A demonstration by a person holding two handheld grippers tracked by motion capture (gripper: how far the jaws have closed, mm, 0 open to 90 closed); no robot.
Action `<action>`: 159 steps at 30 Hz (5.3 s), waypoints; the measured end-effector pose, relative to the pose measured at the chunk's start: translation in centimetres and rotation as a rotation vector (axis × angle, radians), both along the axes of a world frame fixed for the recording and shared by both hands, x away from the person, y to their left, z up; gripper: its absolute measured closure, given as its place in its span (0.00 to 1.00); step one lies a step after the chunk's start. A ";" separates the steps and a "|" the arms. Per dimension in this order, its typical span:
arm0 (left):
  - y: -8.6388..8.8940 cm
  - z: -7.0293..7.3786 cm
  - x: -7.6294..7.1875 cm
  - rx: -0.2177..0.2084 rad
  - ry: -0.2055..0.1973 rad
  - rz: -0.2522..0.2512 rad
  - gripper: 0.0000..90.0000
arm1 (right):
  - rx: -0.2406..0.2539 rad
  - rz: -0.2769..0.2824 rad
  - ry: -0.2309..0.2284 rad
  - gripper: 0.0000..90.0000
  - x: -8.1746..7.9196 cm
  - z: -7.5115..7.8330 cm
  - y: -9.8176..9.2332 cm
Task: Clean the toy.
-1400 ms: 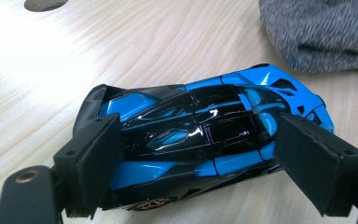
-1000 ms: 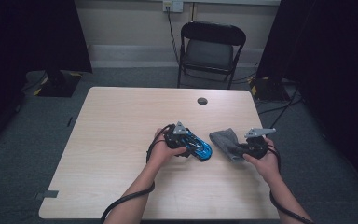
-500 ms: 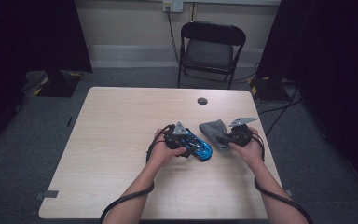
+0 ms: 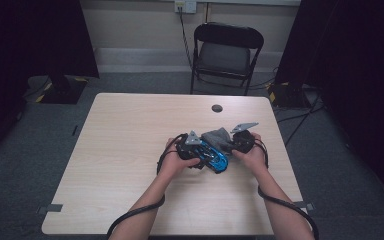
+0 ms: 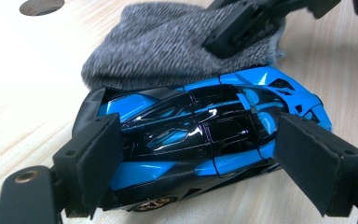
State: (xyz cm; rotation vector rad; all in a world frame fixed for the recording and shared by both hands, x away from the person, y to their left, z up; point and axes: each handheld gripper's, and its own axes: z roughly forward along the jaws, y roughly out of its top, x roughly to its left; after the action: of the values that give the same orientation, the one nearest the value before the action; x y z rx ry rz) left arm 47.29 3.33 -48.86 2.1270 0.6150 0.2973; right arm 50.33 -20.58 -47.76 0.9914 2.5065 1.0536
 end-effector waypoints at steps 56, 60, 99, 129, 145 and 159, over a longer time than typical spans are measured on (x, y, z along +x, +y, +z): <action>-0.2 0.1 0.0 0.011 0.002 0.016 0.17 | 0.033 0.056 0.010 0.83 -2.8 -0.7 -4.0; -0.2 0.1 0.0 0.013 0.003 0.018 0.17 | 0.028 0.055 0.012 0.83 -3.2 -0.6 -4.4; -0.3 0.2 0.0 0.021 0.005 0.021 0.17 | 0.021 0.069 0.008 0.83 -6.4 -0.5 -6.4; -0.4 0.3 0.1 0.030 0.009 0.017 0.17 | 0.036 0.073 0.012 0.83 -8.6 -0.6 -7.7; -0.4 0.3 0.1 0.037 0.007 0.026 0.17 | 0.037 0.071 0.025 0.83 -10.6 -0.4 -9.2; 0.1 1.6 -0.1 0.022 0.018 0.009 0.19 | 0.072 0.064 -0.011 0.83 -11.2 1.4 -9.0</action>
State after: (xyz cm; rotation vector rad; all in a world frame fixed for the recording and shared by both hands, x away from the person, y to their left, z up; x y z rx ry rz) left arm 47.23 3.43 -47.24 2.1509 0.6351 0.2914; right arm 39.10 -29.58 -46.40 0.9270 2.5228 1.1721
